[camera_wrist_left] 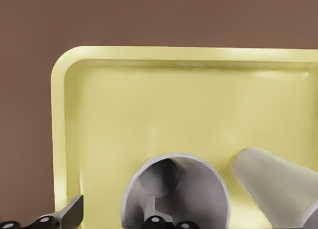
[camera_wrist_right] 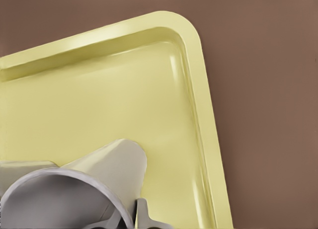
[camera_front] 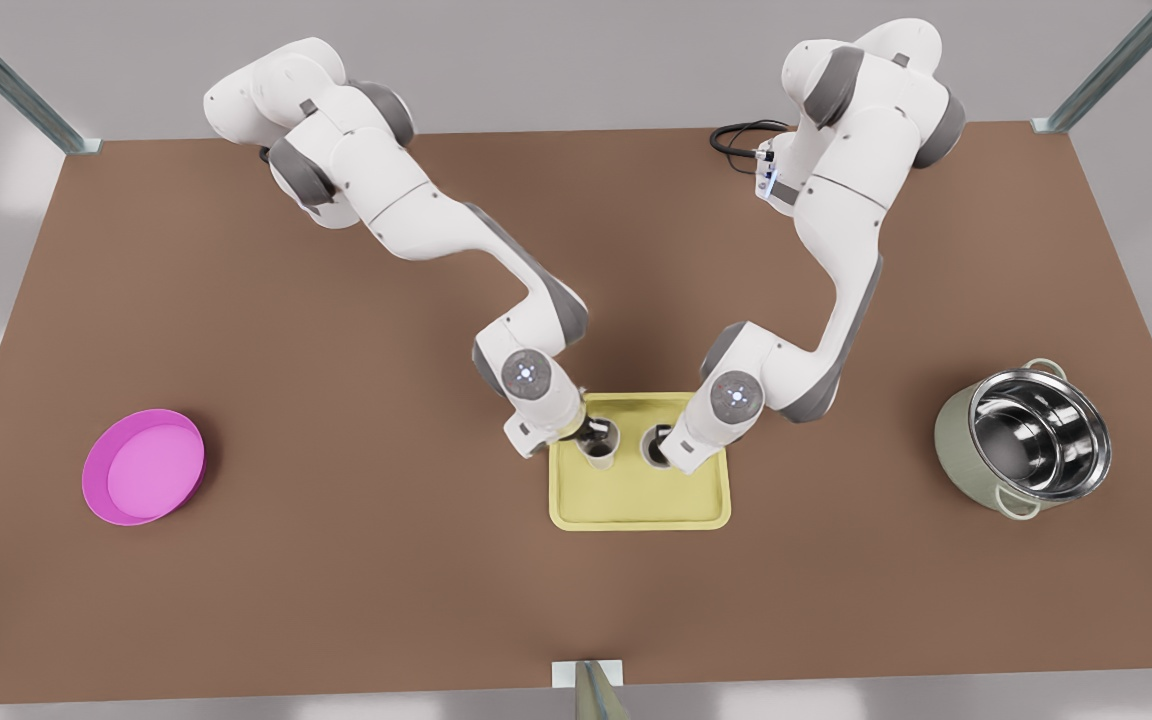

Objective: Use the left arm to pick up the white IKEA cup from the tray and place it on the middle-left position; use the right arm to pick up the white IKEA cup from the tray and place it on the middle-right position

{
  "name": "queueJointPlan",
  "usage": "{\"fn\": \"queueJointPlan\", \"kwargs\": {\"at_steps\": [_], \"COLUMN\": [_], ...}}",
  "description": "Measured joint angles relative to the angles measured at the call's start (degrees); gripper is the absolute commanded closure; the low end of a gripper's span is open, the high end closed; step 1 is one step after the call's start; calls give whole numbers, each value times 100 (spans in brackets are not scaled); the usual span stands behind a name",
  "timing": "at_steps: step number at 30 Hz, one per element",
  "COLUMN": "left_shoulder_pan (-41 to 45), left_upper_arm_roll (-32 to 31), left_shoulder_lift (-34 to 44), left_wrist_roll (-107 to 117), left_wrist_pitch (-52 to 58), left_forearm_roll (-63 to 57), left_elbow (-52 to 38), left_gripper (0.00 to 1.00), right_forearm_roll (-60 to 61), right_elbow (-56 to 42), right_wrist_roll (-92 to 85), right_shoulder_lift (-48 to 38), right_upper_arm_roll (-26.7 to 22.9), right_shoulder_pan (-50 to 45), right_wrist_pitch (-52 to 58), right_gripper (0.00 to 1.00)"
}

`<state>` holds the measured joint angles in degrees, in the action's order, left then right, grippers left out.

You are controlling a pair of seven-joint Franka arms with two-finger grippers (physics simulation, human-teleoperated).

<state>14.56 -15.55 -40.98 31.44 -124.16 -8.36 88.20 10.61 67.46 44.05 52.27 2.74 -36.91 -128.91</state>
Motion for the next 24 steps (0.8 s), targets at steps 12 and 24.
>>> {"fn": "queueJointPlan", "kwargs": {"at_steps": [12,24], "left_shoulder_pan": [17,-2224], "left_upper_arm_roll": [0,128], "left_shoulder_lift": [-13,-126], "left_wrist_roll": [246,-987], "left_wrist_pitch": [-45,137], "left_forearm_roll": [-73,-122], "left_elbow": [-211,-611], "left_gripper": [81,81], "right_forearm_roll": [-905,-1203], "right_elbow": [496,3338], "right_wrist_roll": [-2619,-5727], "right_shoulder_lift": [-1573,-2190], "right_upper_arm_roll": [-353,-384], "right_shoulder_pan": [2674,2789], "right_wrist_pitch": [1789,122], "right_gripper": [100,86]}}
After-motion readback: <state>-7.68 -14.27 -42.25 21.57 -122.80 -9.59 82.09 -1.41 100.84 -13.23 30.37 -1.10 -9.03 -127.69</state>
